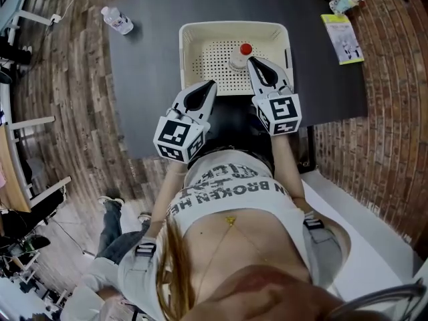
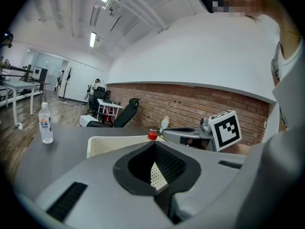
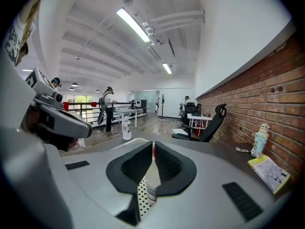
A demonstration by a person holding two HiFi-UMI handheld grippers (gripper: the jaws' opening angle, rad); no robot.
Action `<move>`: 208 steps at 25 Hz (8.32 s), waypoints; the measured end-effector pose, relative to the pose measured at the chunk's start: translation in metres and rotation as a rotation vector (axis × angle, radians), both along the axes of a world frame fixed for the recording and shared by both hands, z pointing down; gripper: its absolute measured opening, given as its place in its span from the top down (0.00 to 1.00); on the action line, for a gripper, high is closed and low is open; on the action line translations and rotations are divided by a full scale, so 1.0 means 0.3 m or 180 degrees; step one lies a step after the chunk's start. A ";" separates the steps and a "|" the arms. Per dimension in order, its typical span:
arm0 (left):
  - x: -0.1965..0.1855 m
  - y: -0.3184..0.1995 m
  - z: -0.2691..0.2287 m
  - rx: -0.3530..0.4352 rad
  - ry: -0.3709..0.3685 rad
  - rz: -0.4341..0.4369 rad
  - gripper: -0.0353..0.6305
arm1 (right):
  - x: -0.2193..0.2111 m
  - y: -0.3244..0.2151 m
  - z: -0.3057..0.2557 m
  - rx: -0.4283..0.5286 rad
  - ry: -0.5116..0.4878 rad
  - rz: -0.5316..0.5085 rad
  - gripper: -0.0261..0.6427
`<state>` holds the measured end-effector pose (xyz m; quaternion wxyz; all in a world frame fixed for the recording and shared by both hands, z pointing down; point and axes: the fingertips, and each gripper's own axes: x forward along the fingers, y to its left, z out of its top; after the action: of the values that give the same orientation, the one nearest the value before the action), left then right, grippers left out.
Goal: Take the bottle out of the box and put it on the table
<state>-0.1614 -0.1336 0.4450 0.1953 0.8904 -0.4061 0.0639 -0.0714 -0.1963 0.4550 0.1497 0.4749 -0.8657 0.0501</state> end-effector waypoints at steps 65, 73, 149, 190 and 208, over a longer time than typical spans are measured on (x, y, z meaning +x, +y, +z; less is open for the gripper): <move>-0.015 0.018 0.001 -0.0067 -0.0003 -0.0238 0.95 | -0.036 -0.163 0.139 -0.0202 -0.0030 -0.0080 0.73; -0.003 0.053 -0.020 -0.0083 0.0004 -0.0518 0.95 | -0.034 -0.145 0.049 -0.0256 -0.0090 -0.0472 0.73; 0.248 0.103 -0.024 -0.0119 -0.0064 -0.0940 0.95 | 0.455 -0.141 -0.425 0.0011 -0.0171 -0.0781 0.73; 0.321 0.064 0.030 -0.0239 -0.0053 -0.1170 0.95 | 0.831 -0.222 -0.367 -0.0060 -0.0130 -0.0309 0.73; 0.347 0.057 0.071 -0.0373 -0.0045 -0.1195 0.95 | 0.921 -0.254 -0.081 -0.0462 0.0034 -0.0122 0.73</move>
<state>-0.0572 -0.1165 0.4664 0.2524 0.7857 -0.5620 0.0561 0.2050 -0.2725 0.4308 0.1894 0.4464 -0.8679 0.1074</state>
